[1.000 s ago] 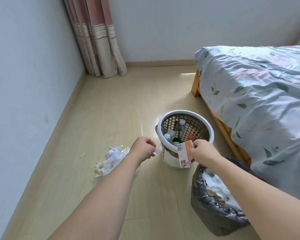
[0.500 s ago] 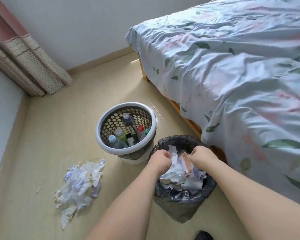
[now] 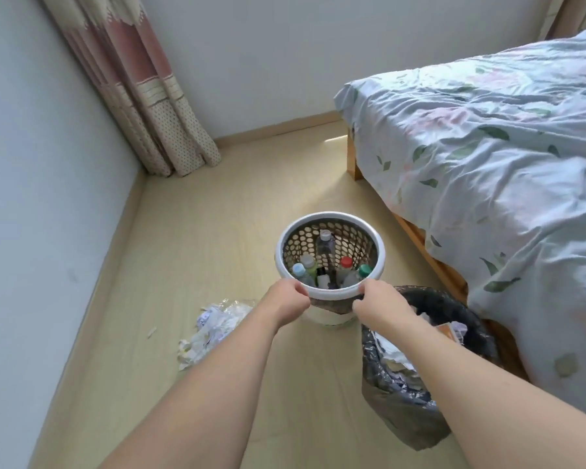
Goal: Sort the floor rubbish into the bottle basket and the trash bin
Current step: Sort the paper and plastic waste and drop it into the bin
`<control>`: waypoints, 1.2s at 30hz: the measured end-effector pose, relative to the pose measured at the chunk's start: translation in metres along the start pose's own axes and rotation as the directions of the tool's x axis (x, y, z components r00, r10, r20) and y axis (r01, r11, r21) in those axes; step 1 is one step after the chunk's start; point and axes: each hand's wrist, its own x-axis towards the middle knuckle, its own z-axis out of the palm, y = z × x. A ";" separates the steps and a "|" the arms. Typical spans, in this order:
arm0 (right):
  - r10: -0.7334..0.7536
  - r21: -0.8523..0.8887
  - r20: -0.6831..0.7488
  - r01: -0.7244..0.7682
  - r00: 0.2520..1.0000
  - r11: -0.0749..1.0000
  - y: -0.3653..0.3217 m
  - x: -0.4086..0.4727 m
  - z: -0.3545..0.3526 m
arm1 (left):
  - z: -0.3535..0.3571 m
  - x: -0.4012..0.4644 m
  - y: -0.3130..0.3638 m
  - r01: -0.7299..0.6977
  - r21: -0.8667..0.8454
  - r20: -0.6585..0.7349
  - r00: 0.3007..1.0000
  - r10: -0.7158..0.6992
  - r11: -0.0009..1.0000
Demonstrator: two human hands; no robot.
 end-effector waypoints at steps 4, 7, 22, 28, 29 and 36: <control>-0.172 -0.050 0.087 0.176 0.981 0.983 -0.101 -0.007 0.047 | -0.093 -0.017 -0.086 0.084 -0.020 -0.136 0.987 -0.086 0.996; -0.275 -0.084 0.176 0.292 0.945 0.953 -0.168 -0.005 0.098 | -0.148 -0.022 -0.172 0.179 -0.044 -0.235 0.954 -0.185 0.983; -0.448 -0.285 0.380 0.563 0.810 0.776 -0.294 0.153 0.377 | -0.180 0.125 -0.525 0.497 -0.151 -0.381 0.768 -0.515 0.854; -0.489 -0.439 0.383 0.620 0.784 0.651 -0.295 0.233 0.427 | -0.144 0.189 -0.548 0.491 -0.170 -0.636 0.608 -0.476 0.854; -0.494 -0.455 0.415 0.644 0.764 0.614 -0.297 0.240 0.434 | -0.140 0.189 -0.550 0.502 -0.126 -0.685 0.580 -0.441 0.856; -0.584 -0.482 0.418 0.715 0.696 0.507 -0.287 0.264 0.466 | -0.122 0.197 -0.561 0.476 0.018 -0.818 0.513 -0.261 0.879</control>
